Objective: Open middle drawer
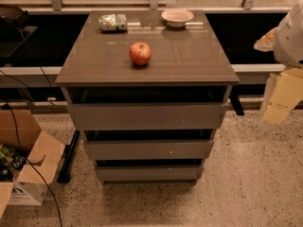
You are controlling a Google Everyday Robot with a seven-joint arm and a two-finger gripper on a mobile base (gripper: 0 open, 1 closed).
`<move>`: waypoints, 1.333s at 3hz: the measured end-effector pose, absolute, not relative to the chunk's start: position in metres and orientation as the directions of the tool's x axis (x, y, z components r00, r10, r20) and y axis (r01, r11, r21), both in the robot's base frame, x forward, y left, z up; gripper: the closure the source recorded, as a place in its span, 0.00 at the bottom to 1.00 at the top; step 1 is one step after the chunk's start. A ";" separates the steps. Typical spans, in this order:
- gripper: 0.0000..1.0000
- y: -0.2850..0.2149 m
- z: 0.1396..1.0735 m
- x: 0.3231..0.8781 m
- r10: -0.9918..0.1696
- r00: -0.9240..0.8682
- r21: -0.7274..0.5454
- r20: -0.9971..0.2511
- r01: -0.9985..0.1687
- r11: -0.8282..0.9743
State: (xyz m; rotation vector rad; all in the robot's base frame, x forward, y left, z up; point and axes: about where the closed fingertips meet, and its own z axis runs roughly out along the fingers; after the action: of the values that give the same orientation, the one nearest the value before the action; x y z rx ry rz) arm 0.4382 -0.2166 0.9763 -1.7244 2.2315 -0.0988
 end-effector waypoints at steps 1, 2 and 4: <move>0.00 -0.217 0.976 0.438 -0.953 -0.221 -0.246 -0.207 -0.931 0.270; 0.00 -0.202 0.969 0.438 -0.952 -0.211 -0.264 -0.224 -0.927 0.268; 0.00 -0.175 0.884 0.467 -0.902 -0.202 -0.246 -0.381 -0.918 0.310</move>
Offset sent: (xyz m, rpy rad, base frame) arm -0.0014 0.0422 -0.0270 0.0365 -0.0485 0.0172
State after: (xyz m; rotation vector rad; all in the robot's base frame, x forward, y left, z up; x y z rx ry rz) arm 0.4667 -0.1749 0.8840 -1.6128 2.1293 0.0479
